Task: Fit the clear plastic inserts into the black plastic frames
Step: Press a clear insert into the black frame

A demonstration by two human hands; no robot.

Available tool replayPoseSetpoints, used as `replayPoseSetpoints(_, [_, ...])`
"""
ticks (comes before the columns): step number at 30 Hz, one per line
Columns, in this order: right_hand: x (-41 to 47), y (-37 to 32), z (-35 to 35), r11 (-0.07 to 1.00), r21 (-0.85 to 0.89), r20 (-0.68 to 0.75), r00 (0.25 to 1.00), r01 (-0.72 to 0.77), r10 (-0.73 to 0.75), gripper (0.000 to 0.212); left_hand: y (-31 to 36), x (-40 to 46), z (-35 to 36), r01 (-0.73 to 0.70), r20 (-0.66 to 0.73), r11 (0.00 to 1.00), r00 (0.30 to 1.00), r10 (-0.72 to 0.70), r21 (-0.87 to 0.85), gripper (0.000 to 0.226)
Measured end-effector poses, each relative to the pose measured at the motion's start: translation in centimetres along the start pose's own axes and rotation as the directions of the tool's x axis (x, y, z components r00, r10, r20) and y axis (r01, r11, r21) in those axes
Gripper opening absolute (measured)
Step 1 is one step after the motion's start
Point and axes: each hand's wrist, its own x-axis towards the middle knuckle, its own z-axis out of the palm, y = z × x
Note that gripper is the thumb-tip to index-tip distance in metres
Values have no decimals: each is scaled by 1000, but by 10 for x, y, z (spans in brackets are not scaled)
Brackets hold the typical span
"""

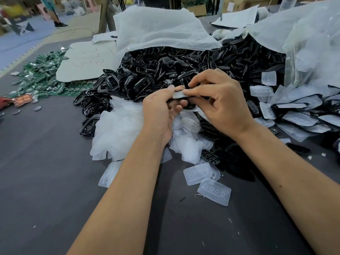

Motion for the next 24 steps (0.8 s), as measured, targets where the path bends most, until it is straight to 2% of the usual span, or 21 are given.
replayPoseSetpoints(2, [0,-4,3,969,168,-19,982,-182,188,15,1,0,1,8,20,999,1000,-7,-32,47])
replayPoseSetpoints(3, [0,-5,3,905,300,3,949,-303,317,15,2,0,2,2,27,1000,1000,-1,-31,50])
replayPoseSetpoints(5, [0,-3,0,685,530,138,848,-499,511,12,1,-1,2,-36,58,999,998,35,10,39])
replayPoseSetpoints(6, [0,-2,-2,574,588,227,797,-570,560,10,0,-1,2,-61,79,997,995,57,41,31])
replayPoseSetpoints(9, [1,2,-7,320,668,410,692,-671,595,7,-1,-2,0,-120,103,985,989,108,121,28])
replayPoseSetpoints(12, [3,3,-9,160,727,487,665,-668,566,12,-2,-1,0,-142,90,976,988,129,163,28])
replayPoseSetpoints(15, [4,3,-8,125,746,489,665,-655,565,14,-3,0,0,-120,66,983,992,111,138,29])
replayPoseSetpoints(21, [3,2,-5,172,773,417,693,-611,589,18,-3,1,1,-80,47,992,996,75,94,32])
replayPoseSetpoints(24, [3,2,-2,235,798,326,726,-554,605,13,-4,1,2,-79,58,992,996,73,101,31])
